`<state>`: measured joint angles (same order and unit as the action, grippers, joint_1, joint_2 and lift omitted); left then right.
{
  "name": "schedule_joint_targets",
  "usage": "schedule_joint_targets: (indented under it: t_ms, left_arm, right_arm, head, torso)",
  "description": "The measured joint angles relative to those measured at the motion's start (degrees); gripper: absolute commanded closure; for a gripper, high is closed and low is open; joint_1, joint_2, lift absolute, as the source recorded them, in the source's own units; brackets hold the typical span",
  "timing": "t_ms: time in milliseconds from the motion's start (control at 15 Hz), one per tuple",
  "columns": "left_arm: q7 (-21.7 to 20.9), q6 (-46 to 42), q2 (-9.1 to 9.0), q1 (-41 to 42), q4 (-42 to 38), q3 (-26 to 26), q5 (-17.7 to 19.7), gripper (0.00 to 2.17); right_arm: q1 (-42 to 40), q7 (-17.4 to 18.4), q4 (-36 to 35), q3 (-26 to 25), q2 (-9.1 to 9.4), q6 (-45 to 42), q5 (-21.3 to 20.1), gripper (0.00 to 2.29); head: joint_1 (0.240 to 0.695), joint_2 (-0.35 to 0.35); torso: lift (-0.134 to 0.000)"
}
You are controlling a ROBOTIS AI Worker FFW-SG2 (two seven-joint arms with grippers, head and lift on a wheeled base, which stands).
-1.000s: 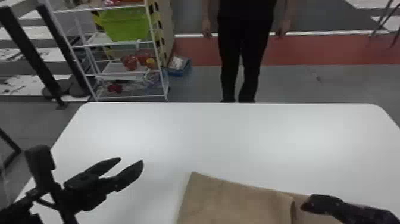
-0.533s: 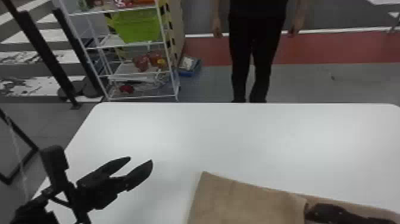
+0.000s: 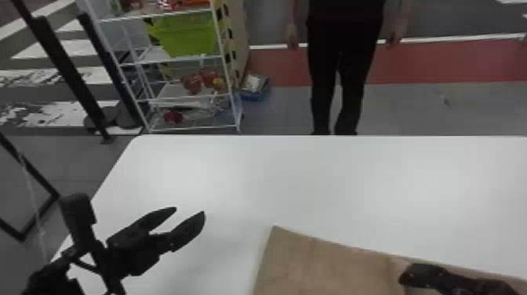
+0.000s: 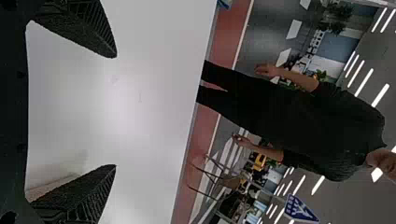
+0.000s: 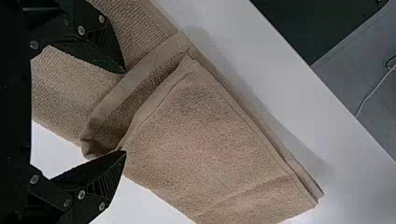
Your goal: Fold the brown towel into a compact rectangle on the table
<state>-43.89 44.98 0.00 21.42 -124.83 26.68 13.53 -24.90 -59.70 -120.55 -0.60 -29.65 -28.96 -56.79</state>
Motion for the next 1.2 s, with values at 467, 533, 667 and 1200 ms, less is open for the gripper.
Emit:
schedule_joint_targets:
  t_ms: [467,533,667,1200]
  left_arm:
    - [0.46,-1.54,0.0,0.02,0.51,-0.04,-0.38,0.04]
    - [0.48,-1.59,0.0,0.02,0.54,-0.05,-0.45,0.04]
    - [0.48,-1.78,0.0,-0.02,0.6,-0.05,-0.56,0.04]
    - [0.57,-2.83,0.0,-0.88,1.13,0.03,-1.06,0.04]
  right_arm:
    - [0.87,-1.16,-0.13,0.51,0.54,2.34,2.67,0.87]
    - [0.96,-1.21,-0.18,0.51,0.56,2.51,2.9,1.1]
    - [1.05,-1.21,-0.19,0.51,0.65,2.56,2.95,1.43]
    - [0.96,-1.09,-5.03,-3.15,0.55,5.43,7.54,1.54]
  head:
    - [0.695,0.177]
    - [0.695,0.177]
    - [0.695,0.178]
    - [0.695,0.176]
  torso:
    - [-0.123]
    - [-0.123]
    - [-0.123]
    - [-0.123]
